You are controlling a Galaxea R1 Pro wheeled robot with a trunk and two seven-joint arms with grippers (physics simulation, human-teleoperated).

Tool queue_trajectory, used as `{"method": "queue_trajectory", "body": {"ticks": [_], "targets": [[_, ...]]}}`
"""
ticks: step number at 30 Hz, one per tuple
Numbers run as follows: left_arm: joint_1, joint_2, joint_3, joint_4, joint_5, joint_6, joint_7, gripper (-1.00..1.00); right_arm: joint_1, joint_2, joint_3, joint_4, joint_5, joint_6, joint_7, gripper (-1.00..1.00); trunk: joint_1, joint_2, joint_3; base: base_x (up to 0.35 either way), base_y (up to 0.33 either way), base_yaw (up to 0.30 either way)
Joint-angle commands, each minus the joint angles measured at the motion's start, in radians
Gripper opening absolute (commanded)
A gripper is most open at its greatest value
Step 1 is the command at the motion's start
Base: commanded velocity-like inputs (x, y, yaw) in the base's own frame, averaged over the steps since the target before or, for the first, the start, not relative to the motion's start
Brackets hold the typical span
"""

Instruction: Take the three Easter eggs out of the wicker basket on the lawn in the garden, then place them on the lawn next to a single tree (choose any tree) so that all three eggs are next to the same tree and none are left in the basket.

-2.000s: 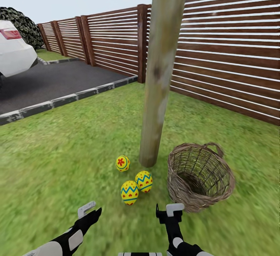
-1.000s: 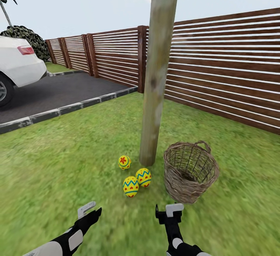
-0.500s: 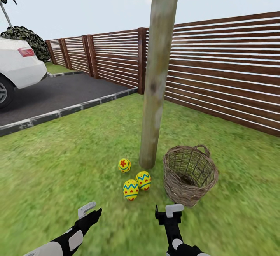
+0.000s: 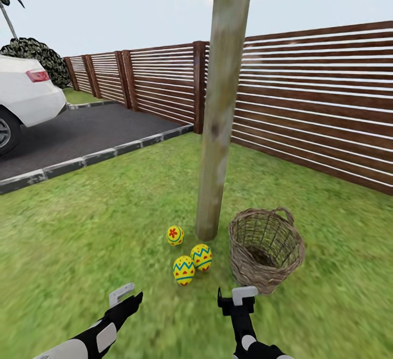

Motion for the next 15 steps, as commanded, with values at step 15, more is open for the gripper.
{"method": "queue_trajectory", "body": {"ticks": [15], "targets": [[0.008,0.0,0.0,0.002,0.011,-0.002,-0.005,1.0,0.001,0.002,0.009,0.0,-0.005,-0.001,-0.006,1.0,-0.058,0.105,0.046,-0.144,0.0,0.0]]}}
